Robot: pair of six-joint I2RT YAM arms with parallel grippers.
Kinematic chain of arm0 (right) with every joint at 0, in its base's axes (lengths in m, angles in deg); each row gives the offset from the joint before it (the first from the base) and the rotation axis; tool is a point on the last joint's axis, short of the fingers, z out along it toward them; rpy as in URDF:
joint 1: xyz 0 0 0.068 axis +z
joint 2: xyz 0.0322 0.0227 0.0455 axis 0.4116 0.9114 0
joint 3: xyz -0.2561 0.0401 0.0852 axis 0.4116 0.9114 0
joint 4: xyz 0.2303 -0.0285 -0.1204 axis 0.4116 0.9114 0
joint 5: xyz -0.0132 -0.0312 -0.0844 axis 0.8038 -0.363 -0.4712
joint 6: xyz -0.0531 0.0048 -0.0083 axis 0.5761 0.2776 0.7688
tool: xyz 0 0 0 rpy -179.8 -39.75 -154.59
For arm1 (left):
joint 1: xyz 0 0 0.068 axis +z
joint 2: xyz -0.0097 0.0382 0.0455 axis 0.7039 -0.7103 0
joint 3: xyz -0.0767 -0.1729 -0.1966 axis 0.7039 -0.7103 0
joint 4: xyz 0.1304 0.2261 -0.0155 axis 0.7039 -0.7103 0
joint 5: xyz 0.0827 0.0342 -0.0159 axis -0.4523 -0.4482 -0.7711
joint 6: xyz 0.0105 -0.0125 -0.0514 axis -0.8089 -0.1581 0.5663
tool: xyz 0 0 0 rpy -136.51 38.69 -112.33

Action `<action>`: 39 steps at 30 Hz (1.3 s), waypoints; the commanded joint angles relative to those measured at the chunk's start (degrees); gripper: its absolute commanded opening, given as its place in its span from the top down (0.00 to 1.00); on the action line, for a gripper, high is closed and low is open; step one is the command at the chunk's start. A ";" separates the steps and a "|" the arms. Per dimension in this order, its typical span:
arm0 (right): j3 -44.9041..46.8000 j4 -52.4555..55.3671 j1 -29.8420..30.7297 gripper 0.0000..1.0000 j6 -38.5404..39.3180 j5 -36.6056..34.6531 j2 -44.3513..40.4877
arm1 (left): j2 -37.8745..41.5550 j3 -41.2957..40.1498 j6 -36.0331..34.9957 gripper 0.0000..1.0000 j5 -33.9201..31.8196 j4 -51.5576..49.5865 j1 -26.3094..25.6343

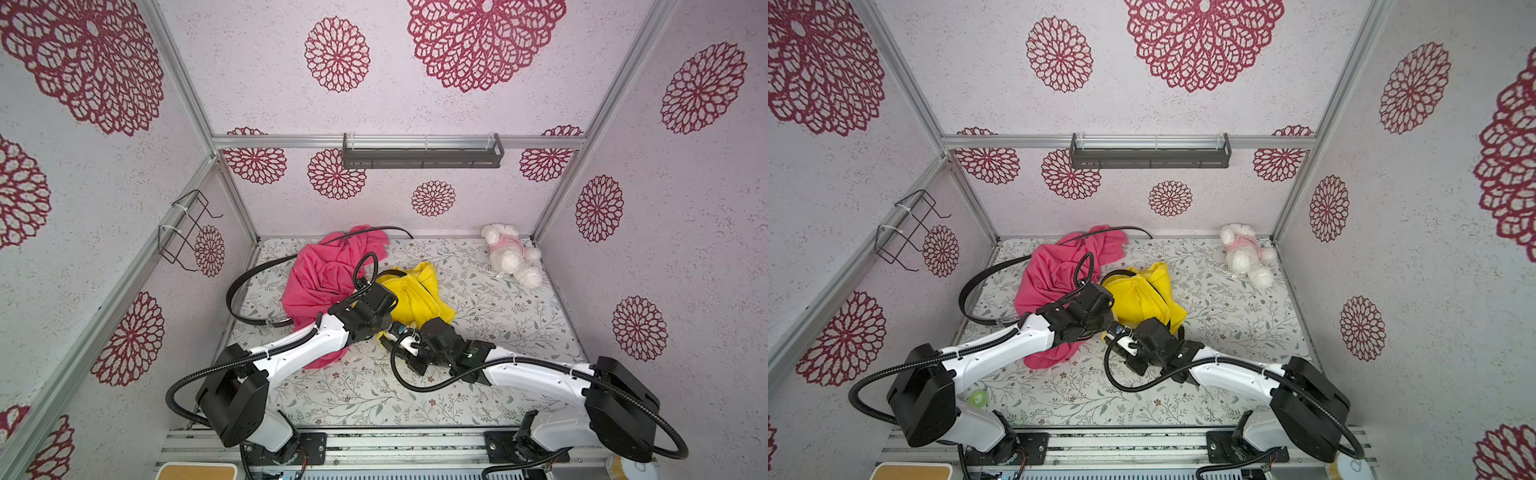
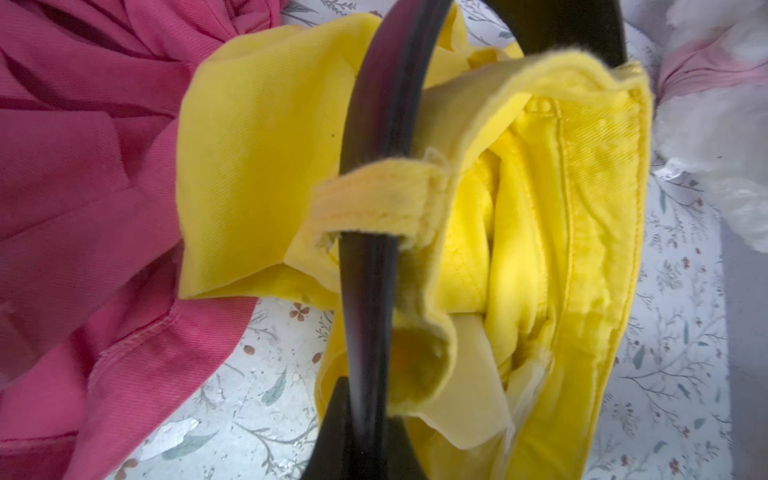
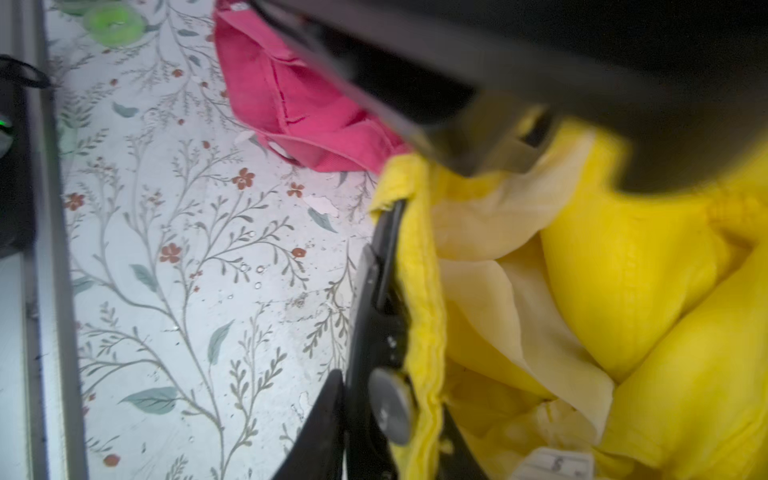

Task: Remove the belt from the trousers
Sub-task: Adjust the trousers at the center of the board.

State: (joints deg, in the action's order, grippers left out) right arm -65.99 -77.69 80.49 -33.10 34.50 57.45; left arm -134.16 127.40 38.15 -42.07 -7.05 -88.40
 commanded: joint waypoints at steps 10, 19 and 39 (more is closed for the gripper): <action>-13.99 21.82 -6.72 1.00 1.40 4.43 -13.54 | 18.12 5.30 -6.72 0.03 -13.78 -9.79 2.22; -34.00 30.55 -3.78 1.00 0.38 16.57 -8.76 | 28.49 1.72 -7.26 0.03 -21.50 -20.19 5.01; -18.82 23.20 -17.10 1.00 -9.17 31.46 0.94 | 27.68 -0.48 -13.14 0.03 -17.60 -17.08 10.26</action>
State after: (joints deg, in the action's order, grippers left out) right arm -88.33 -47.59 67.83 -38.80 65.36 55.76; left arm -104.79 128.08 26.07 -62.03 -27.97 -78.58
